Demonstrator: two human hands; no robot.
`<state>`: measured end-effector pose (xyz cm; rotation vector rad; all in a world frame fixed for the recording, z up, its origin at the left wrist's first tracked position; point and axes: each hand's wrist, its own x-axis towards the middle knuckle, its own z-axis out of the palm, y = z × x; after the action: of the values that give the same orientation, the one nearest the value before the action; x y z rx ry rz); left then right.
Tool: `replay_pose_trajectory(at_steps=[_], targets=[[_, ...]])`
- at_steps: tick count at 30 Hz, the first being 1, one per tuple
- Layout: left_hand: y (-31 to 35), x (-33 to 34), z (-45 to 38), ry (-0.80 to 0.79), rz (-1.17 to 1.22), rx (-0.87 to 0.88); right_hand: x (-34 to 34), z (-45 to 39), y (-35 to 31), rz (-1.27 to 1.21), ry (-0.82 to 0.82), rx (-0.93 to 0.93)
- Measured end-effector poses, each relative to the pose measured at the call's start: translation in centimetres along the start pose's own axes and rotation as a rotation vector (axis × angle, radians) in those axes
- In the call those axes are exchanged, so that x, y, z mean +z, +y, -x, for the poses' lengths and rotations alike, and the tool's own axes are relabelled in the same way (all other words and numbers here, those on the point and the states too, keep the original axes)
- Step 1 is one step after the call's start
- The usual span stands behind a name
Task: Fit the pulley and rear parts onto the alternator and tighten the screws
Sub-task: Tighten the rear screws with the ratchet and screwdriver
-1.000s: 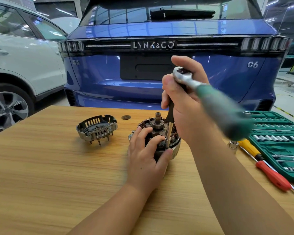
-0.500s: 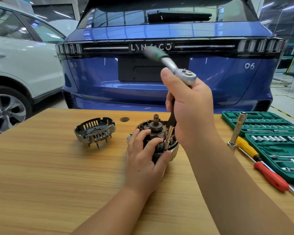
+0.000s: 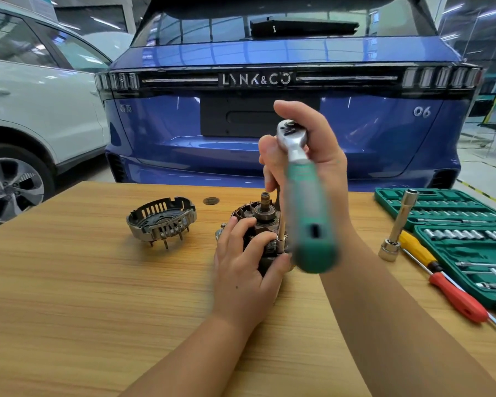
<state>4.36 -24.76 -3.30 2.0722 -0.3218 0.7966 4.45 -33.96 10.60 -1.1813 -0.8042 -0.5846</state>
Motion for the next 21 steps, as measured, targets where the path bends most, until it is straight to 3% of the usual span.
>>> replay_pose_trajectory(at_steps=[5, 14, 18, 21], targets=[[0.1, -0.2, 0.0, -0.079, -0.036, -0.100, -1.3, -0.5, -1.0, -0.332, -0.116, 0.242], [-0.2, 0.2, 0.0, 0.003, -0.055, -0.001, -1.2, -0.8, -1.6, 0.095, 0.183, 0.257], [-0.4, 0.2, 0.0, -0.012, -0.056, -0.002, -2.6, -1.4, -1.6, -0.198, -0.036, 0.433], [-0.5, 0.1, 0.0, -0.010, -0.053, -0.001, -2.8, -1.3, -1.3, -0.323, -0.085, 0.404]])
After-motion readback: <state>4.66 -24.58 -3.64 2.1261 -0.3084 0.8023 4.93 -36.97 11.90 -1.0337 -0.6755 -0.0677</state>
